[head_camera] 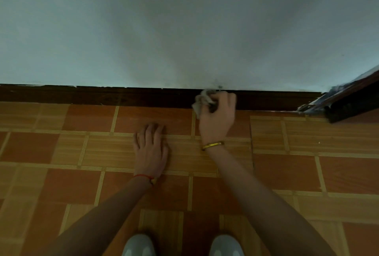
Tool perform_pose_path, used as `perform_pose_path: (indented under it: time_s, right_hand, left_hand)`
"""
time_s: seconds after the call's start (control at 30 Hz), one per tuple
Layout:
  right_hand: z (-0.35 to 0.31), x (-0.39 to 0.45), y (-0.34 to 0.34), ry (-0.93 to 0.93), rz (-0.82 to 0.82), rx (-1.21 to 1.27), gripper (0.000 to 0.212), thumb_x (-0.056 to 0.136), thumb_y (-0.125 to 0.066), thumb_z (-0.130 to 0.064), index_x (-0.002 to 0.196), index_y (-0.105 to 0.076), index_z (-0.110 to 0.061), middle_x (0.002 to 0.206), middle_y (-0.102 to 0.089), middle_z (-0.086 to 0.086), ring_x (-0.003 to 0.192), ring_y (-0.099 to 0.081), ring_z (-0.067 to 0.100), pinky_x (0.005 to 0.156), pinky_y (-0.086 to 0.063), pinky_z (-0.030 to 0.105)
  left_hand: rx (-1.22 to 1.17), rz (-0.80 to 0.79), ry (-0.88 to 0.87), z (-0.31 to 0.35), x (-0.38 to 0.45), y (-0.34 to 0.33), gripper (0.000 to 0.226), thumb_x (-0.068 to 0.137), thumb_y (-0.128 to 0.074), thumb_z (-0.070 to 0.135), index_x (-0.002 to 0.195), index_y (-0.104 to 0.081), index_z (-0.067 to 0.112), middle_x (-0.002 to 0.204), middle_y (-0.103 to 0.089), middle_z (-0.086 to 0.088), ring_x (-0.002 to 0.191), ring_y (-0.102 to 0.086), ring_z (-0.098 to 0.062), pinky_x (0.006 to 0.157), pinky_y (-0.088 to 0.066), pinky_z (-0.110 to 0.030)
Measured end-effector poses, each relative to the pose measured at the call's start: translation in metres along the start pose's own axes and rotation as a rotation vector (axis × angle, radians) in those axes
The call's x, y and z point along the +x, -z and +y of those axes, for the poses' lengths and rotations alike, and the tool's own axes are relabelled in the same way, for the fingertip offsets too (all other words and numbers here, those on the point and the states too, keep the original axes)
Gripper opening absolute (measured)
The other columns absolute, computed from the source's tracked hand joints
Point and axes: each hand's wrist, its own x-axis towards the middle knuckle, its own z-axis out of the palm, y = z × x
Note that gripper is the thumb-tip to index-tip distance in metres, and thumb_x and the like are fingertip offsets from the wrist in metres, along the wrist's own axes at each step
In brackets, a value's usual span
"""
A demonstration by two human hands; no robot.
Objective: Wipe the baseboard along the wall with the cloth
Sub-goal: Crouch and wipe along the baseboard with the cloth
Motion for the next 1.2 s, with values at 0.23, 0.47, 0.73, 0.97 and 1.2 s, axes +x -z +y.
perform_pose_path:
  time_s: [0.23,0.47,0.73,0.97,1.2]
  right_hand:
    - [0.019,0.019,0.028,-0.123,0.163,-0.05,0.016,0.079,-0.072,-0.009,0.087,-0.058,-0.009,0.098,-0.056,0.006,0.083,-0.051,0.008,0.073,-0.037,-0.001]
    - [0.025,0.028,0.043,-0.087,0.21,-0.104,0.016,0.08,-0.071,-0.008,0.083,-0.055,-0.007,0.097,-0.055,0.009,0.08,-0.048,0.007,0.069,-0.037,0.0]
    - [-0.01,-0.016,-0.026,0.138,-0.127,-0.098,0.017,0.077,-0.069,0.0,0.085,-0.056,-0.008,0.095,-0.052,0.002,0.081,-0.053,0.014,0.066,-0.047,0.019]
    - [0.035,0.015,0.029,-0.111,0.14,-0.238,0.015,0.077,-0.069,0.0,0.085,-0.057,-0.005,0.099,-0.055,0.011,0.08,-0.048,0.009,0.064,-0.035,-0.001]
    - [0.037,0.006,0.013,-0.134,0.065,-0.311,0.018,0.079,-0.07,-0.004,0.088,-0.055,-0.005,0.102,-0.054,0.009,0.081,-0.047,0.008,0.067,-0.039,0.003]
  left_hand:
    - [-0.016,0.011,-0.002,-0.016,0.001,0.0,0.052,0.094,-0.034,0.033,0.14,-0.047,0.013,0.144,-0.046,-0.014,0.136,-0.034,-0.034,0.116,-0.023,-0.064]
    - [-0.02,0.003,0.071,-0.026,-0.001,-0.004,0.055,0.095,-0.032,0.035,0.144,-0.044,0.013,0.148,-0.043,-0.015,0.14,-0.032,-0.034,0.117,-0.019,-0.065]
    - [-0.008,0.005,0.049,-0.028,-0.003,-0.004,0.058,0.093,-0.033,0.036,0.146,-0.042,0.014,0.15,-0.041,-0.015,0.138,-0.035,-0.036,0.117,-0.018,-0.064]
    - [-0.018,0.018,0.041,-0.03,-0.003,-0.006,0.057,0.092,-0.035,0.033,0.145,-0.044,0.014,0.148,-0.043,-0.015,0.139,-0.034,-0.036,0.117,-0.017,-0.065]
    - [-0.007,0.018,0.033,-0.03,-0.003,-0.005,0.057,0.093,-0.036,0.031,0.147,-0.042,0.015,0.148,-0.041,-0.013,0.14,-0.035,-0.035,0.118,-0.013,-0.062]
